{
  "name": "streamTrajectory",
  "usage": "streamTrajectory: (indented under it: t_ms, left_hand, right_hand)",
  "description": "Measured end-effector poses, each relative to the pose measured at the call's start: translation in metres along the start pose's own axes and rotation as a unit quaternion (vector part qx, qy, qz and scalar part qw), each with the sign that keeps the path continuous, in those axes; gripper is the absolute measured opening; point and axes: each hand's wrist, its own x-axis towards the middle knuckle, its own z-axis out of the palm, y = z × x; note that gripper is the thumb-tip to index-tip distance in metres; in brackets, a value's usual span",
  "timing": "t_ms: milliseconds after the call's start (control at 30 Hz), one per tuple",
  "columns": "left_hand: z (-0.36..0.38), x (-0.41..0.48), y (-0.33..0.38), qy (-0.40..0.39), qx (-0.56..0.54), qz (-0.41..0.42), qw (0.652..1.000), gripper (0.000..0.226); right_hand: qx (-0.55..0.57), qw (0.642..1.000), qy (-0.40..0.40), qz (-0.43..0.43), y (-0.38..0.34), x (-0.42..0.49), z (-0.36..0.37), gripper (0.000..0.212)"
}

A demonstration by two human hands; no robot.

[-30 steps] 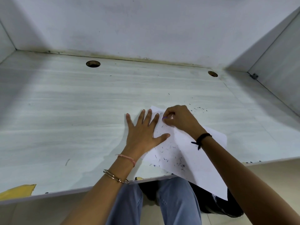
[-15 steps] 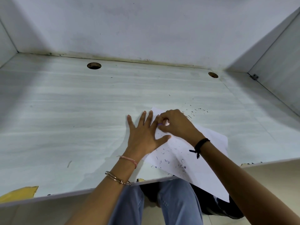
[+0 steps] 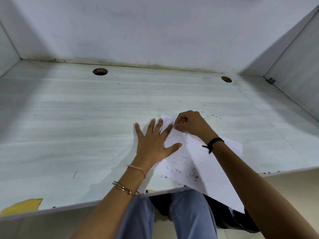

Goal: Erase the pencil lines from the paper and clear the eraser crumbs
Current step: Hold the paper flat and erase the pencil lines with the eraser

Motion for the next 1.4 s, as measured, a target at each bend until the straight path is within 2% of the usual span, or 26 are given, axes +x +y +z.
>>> streamTrajectory:
  t_ms: [133, 233, 300, 400, 500, 633, 800, 967, 1133, 1300, 1400]
  left_hand:
    - [-0.006, 0.006, 0.005, 0.008, -0.029, -0.015, 0.999, 0.070]
    - [-0.003, 0.005, 0.010, 0.033, -0.013, -0.023, 0.999, 0.080]
    - [0.000, 0.006, 0.010, 0.023, -0.007, -0.030, 0.999, 0.084]
    - [0.003, 0.007, 0.010, 0.017, -0.009, -0.036, 0.999, 0.085]
    - [0.006, 0.010, 0.009, 0.011, -0.004, -0.037, 0.999, 0.089]
    - [0.006, 0.010, 0.008, 0.010, -0.012, -0.037, 0.999, 0.091]
    - [0.011, 0.012, 0.007, 0.032, 0.002, -0.034, 0.999, 0.089]
    - [0.009, 0.011, 0.008, 0.021, 0.000, -0.033, 0.999, 0.095]
    - [0.011, 0.012, 0.007, 0.034, 0.004, -0.035, 0.999, 0.094]
    - [0.008, 0.012, 0.008, 0.023, 0.004, -0.034, 0.999, 0.099]
    - [0.009, 0.012, 0.008, 0.027, 0.009, -0.033, 0.999, 0.097]
  right_hand:
    - [0.056, 0.998, -0.006, 0.025, 0.010, -0.008, -0.006, 0.006]
    - [0.135, 0.988, 0.039, 0.064, 0.024, -0.014, -0.017, 0.007]
    - [0.114, 0.991, 0.038, 0.062, 0.025, -0.016, -0.016, 0.006]
    - [0.077, 0.997, 0.004, 0.016, 0.011, -0.022, -0.005, 0.006]
    - [0.004, 0.999, 0.019, -0.032, 0.004, -0.018, 0.007, 0.005]
    - [-0.010, 0.997, 0.079, 0.020, 0.009, 0.005, 0.000, 0.006]
    - [0.006, 1.000, -0.004, -0.018, 0.001, -0.011, 0.002, 0.005]
    - [-0.014, 0.997, 0.071, 0.024, 0.006, 0.009, 0.000, 0.007]
    - [-0.019, 0.999, -0.039, 0.002, -0.003, 0.000, 0.001, 0.005]
    - [-0.025, 0.998, 0.046, 0.028, 0.004, 0.015, -0.010, 0.005]
    - [-0.033, 0.999, -0.026, 0.007, -0.002, 0.011, -0.010, 0.002]
